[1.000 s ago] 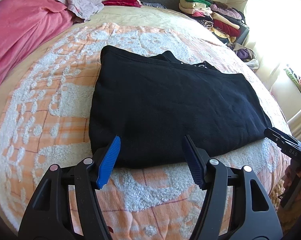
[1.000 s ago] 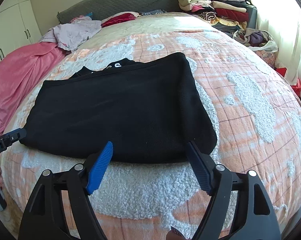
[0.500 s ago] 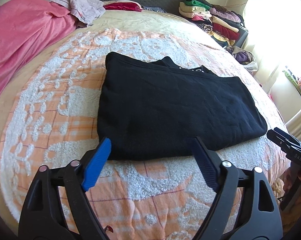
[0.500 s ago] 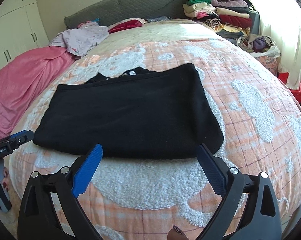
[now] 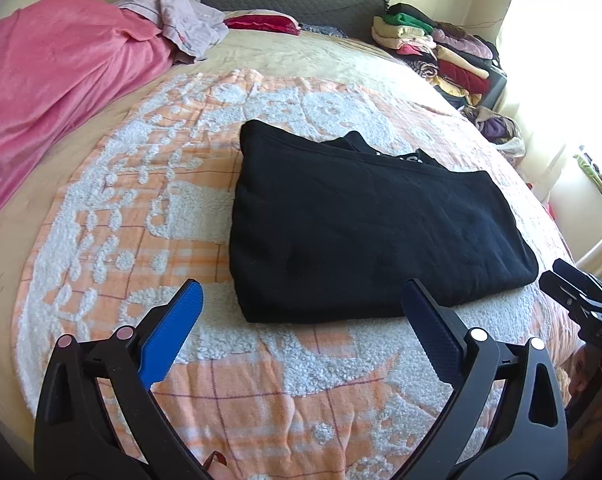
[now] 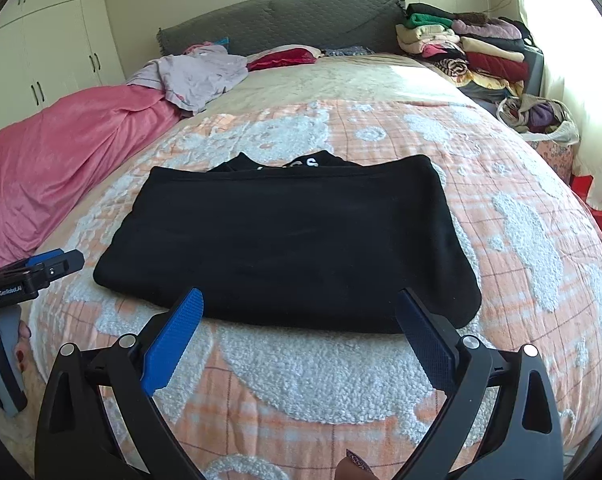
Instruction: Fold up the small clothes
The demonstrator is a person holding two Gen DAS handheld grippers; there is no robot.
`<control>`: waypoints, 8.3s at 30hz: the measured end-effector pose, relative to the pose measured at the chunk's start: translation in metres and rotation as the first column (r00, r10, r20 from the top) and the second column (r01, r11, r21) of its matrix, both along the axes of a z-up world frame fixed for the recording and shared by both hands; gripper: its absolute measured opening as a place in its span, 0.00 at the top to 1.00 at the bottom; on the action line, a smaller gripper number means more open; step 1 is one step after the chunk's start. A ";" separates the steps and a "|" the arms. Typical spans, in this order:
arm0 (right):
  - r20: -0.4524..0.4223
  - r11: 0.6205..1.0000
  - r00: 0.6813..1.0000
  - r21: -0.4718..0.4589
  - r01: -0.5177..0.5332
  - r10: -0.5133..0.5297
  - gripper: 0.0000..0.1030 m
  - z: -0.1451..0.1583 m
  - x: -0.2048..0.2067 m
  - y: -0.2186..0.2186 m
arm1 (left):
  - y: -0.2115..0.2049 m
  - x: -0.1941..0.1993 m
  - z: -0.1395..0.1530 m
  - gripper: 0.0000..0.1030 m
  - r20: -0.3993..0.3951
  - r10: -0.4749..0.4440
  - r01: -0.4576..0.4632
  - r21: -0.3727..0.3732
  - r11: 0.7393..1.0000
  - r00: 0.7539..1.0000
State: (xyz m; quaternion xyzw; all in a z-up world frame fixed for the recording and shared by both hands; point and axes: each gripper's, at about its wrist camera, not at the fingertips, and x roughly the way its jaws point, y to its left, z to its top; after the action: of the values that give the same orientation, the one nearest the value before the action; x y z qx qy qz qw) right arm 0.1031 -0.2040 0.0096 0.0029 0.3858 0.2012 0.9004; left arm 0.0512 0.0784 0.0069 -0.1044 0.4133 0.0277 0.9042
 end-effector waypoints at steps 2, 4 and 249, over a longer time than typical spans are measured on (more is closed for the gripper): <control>0.003 1.000 1.000 0.001 -0.012 0.012 0.07 0.001 -0.001 0.005 | 0.002 -0.001 0.000 0.09 0.000 0.007 -0.007 0.000 1.000 1.000; 0.009 1.000 1.000 0.000 -0.024 0.024 0.07 0.003 -0.001 0.011 | 0.005 -0.001 0.001 0.09 0.000 0.014 -0.014 0.002 1.000 1.000; -0.068 0.996 0.996 0.065 0.066 -0.062 0.86 -0.029 0.166 -0.064 | -0.165 0.128 -0.046 0.23 -0.114 -0.314 0.306 -0.083 0.949 0.943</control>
State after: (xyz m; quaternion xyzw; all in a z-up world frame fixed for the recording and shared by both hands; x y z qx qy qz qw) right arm 0.2692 -0.2681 -0.0199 0.0523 0.4081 0.1848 0.8925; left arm 0.1791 -0.0867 -0.0387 -0.0650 0.4812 -0.1215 0.8657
